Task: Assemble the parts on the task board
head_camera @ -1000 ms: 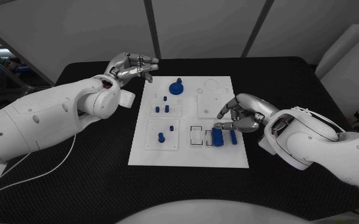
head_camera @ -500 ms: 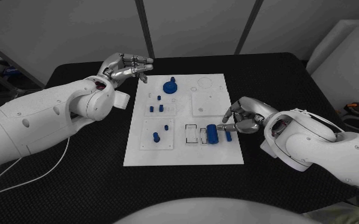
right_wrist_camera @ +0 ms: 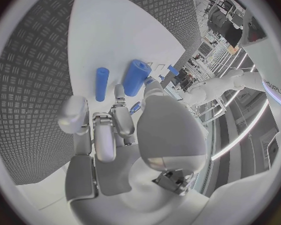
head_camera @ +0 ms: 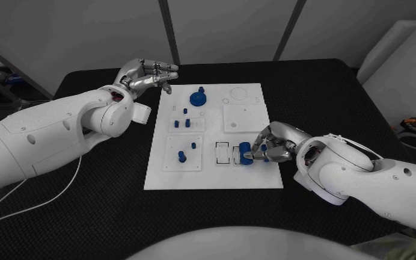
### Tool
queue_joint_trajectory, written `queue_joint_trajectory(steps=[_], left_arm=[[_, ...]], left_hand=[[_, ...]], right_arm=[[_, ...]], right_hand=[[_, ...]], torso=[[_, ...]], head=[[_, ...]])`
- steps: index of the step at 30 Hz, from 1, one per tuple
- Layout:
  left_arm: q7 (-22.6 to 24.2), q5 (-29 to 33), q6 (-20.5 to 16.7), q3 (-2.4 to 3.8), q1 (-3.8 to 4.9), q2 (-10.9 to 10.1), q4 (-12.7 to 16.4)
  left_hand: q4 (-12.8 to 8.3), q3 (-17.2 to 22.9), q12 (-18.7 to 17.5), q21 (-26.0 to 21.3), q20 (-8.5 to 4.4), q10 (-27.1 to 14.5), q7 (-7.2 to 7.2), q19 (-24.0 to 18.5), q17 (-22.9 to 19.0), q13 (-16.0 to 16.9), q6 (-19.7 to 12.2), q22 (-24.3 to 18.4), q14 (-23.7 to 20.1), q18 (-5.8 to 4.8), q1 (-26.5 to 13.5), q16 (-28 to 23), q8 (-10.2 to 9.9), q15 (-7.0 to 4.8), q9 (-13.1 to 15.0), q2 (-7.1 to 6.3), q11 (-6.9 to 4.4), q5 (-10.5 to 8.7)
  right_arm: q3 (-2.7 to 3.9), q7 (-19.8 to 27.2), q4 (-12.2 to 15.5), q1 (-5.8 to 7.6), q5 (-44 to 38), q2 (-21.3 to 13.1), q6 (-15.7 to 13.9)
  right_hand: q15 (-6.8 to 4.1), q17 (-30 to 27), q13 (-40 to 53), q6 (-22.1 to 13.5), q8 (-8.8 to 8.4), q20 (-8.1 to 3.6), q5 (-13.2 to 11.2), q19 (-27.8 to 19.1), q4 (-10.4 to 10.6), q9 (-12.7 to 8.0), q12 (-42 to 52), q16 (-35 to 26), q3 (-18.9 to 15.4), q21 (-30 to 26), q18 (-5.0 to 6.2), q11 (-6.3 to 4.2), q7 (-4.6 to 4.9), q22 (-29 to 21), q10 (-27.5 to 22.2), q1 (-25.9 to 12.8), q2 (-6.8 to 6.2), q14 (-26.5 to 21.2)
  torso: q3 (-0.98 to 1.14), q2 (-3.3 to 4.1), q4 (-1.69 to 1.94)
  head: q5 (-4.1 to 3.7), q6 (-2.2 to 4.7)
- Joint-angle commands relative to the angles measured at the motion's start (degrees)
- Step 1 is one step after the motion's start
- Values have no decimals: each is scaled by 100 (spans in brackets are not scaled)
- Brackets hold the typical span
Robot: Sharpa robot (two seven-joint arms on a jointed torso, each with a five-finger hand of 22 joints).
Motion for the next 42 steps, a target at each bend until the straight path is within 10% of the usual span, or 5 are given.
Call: queue_joint_trajectory(steps=[1, 21, 31, 42], left_arm=[[16, 14, 62, 2, 9, 1, 5], [-17, 14, 90, 1, 8, -24, 18], [-35, 14, 111, 1, 9, -33, 25], [-46, 14, 119, 1, 9, -28, 13]], left_hand=[[-17, -9, 2, -39, -3, -22, 29, -37, -10, 1, -4, -5, -28, 205, -18, -38, -24, 23, -3, 55, -4, 6], [-12, -13, 6, -42, -1, -22, 28, -39, -13, 2, -2, -6, -28, 206, -25, -39, -24, 23, -3, 59, -5, 6], [-12, -13, 6, -42, -1, -22, 28, -39, -13, 2, -2, -6, -28, 206, -25, -39, -24, 23, -3, 59, -5, 6], [-15, -11, 9, -45, -2, -24, 26, -40, -16, 2, -1, -7, -29, 207, -20, -41, -24, 21, -3, 64, -7, 8]], right_arm=[[0, -124, -33, -13, -106, 67, 46], [-2, -202, -291, -108, -267, 358, 211], [-2, -238, -199, -119, -190, 286, -162], [1, -154, 72, -119, 486, 126, -706]], right_hand=[[-24, 1403, 18, -35, 35, -15, 21, 38, 7, 6, 26, 28, -34, 39, -71, 2, 7, 4, 61, -74, 1, 583], [-15, 1410, 119, -150, 172, -8, 149, 17, -93, 81, 49, 31, -35, 41, -70, 12, 21, 13, 36, 414, 56, 584], [-41, 1432, 315, -106, 303, -25, 1055, 36, -192, 137, 161, 40, 31, 70, -76, -24, -12, 67, 119, 802, 187, 589], [-81, 1455, 428, -33, 344, -60, 1535, 48, -150, 142, 222, 50, 125, 88, -80, -73, -64, 95, 182, 930, 295, 594]], torso=[[-2, -1, 8], [-10, -8, 5], [0, -11, -12], [-15, -15, 3]], head=[[14, -10], [50, -64], [61, -35], [46, 1]])
